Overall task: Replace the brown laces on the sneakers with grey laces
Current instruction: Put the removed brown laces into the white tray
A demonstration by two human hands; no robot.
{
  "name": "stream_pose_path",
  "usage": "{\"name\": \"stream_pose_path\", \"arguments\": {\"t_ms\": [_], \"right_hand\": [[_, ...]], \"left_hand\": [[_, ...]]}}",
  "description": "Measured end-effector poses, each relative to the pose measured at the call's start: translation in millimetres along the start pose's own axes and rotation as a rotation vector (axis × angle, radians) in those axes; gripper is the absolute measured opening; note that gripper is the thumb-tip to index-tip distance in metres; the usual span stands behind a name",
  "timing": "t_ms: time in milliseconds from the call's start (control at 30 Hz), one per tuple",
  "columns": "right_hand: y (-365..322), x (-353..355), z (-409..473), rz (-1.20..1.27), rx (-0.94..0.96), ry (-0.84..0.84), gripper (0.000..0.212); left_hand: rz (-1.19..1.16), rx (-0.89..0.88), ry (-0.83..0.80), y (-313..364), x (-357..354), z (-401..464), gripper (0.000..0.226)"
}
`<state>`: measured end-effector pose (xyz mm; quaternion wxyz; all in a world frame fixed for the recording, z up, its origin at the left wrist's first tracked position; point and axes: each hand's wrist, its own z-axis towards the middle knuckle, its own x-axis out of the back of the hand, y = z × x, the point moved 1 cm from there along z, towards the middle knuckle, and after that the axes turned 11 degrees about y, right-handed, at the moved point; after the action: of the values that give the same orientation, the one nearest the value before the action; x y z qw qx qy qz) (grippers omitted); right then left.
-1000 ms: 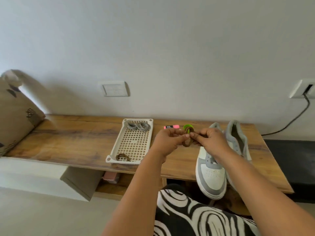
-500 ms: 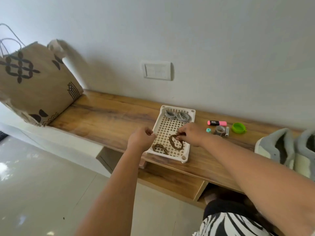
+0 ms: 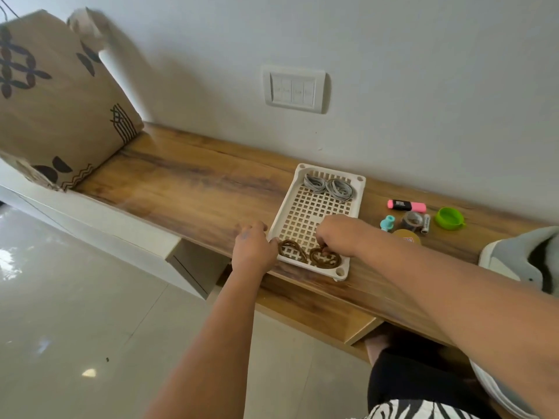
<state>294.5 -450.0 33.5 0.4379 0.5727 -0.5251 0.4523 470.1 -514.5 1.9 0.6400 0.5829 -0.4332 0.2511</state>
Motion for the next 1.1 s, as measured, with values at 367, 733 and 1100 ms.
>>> {"name": "stream_pose_path", "arguments": {"t_ms": [367,733,1100], "right_hand": [[6.5,-17.8,-11.2,0.217,-0.155,0.086,0.029],[-6.2,-19.3,-17.9,0.248,-0.222,0.141,0.019],[16.0,-9.9,-21.7,0.375,-0.260,0.239,0.050]], "left_hand": [[-0.028,0.026,0.119,2.8,5.6,-10.6,0.043],[-0.102,0.061,0.195,6.0,9.5,-17.7,0.028],[-0.055,-0.138,0.246,32.6,3.7,-11.7,0.035]]}}
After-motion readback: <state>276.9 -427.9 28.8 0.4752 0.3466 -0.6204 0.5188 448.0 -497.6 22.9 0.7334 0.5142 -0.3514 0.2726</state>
